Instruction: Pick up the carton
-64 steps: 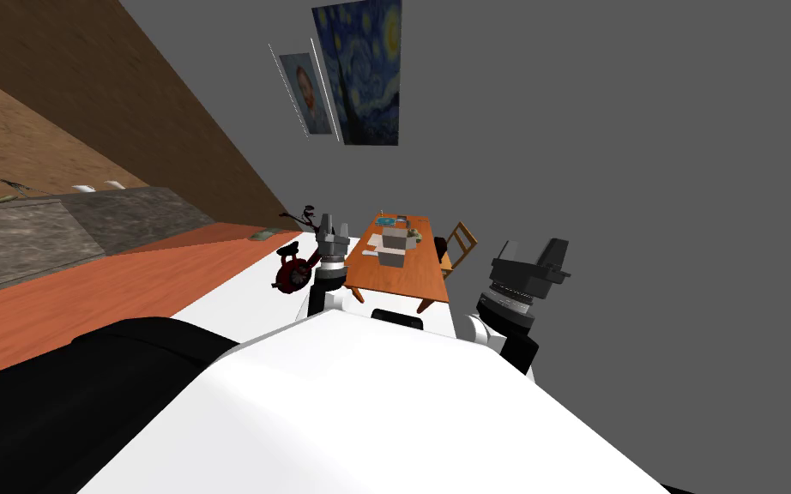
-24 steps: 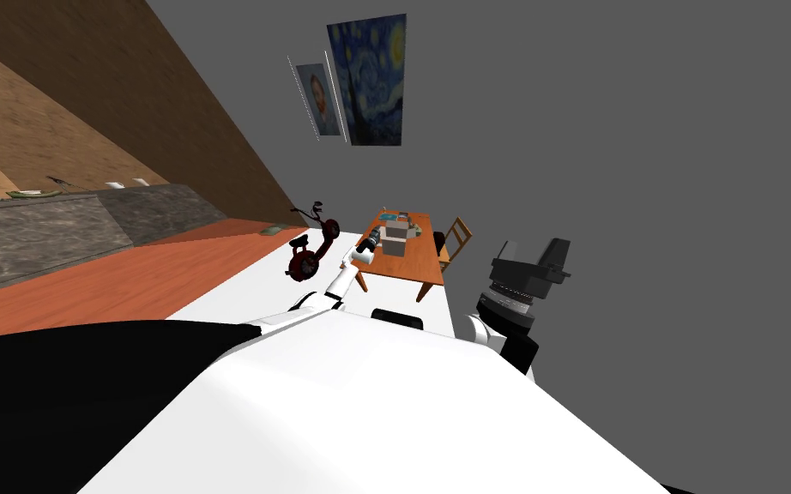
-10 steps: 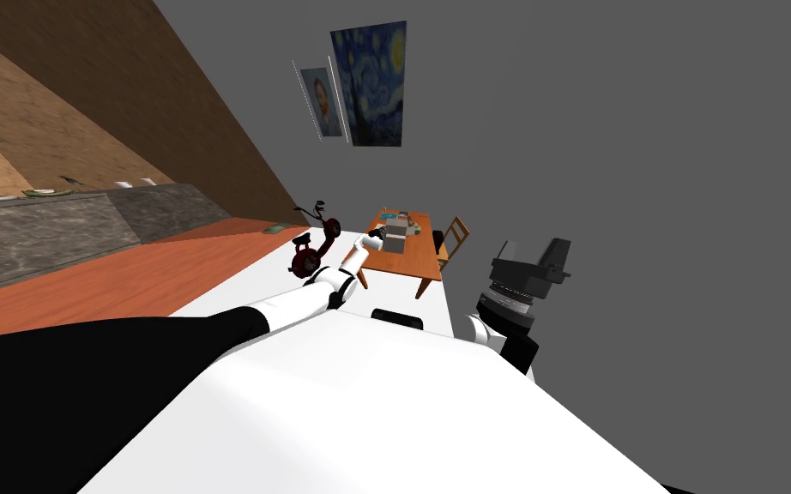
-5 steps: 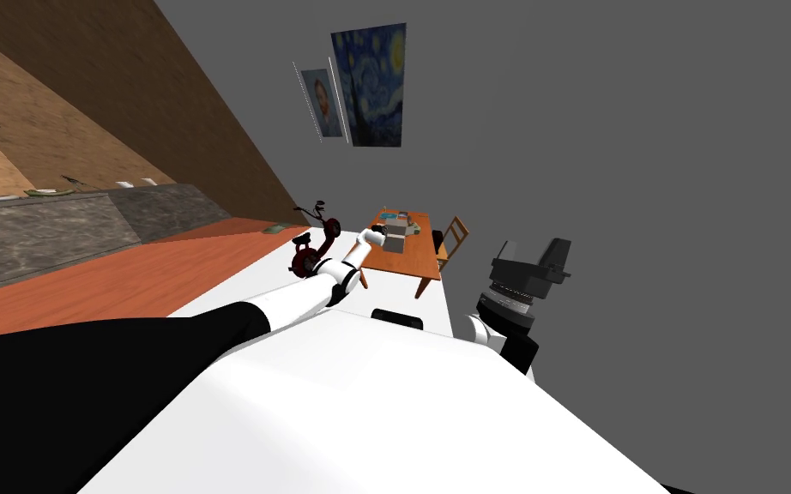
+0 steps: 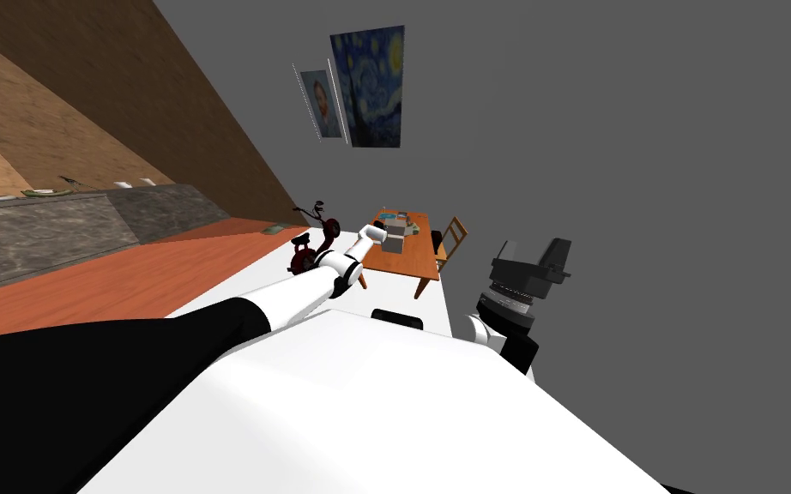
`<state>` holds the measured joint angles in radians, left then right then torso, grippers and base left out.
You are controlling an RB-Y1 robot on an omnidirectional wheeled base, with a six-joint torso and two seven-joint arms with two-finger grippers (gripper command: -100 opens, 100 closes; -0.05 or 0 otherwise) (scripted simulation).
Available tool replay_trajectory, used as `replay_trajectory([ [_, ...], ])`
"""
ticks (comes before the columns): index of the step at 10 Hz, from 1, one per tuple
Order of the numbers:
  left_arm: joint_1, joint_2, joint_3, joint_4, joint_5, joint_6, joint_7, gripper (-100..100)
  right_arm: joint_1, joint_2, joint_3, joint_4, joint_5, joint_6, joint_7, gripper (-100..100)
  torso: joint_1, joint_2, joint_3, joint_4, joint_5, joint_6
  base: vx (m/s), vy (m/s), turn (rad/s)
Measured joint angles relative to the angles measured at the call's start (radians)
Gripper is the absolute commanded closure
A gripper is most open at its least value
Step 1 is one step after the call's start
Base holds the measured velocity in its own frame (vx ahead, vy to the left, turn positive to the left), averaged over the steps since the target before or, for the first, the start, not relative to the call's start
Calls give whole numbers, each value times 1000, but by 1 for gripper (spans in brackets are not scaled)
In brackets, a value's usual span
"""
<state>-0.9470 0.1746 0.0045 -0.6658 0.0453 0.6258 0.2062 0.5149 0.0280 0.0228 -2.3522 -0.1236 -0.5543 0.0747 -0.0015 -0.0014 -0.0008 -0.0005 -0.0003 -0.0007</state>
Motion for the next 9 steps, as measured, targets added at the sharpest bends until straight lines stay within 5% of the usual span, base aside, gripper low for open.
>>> replay_trajectory([
  [5,-79,-2,10,102,31,59,15,-100,0,0,0,0,0,0,0,0,-1,-2,-1,0,0,0,40,-24,-11],
  [6,-80,-2,11,103,31,63,15,0,0,0,0,0,0,0,0,0,0,-1,-1,0,0,0,5,-3,1],
  [7,-80,-2,11,103,31,62,15,-100,0,0,0,0,0,0,0,0,1,0,0,0,0,0,5,33,-118],
  [9,-71,-8,13,92,-5,70,52,-100,0,0,0,0,0,0,0,0,6,1,0,0,1,0,7,98,-203],
])
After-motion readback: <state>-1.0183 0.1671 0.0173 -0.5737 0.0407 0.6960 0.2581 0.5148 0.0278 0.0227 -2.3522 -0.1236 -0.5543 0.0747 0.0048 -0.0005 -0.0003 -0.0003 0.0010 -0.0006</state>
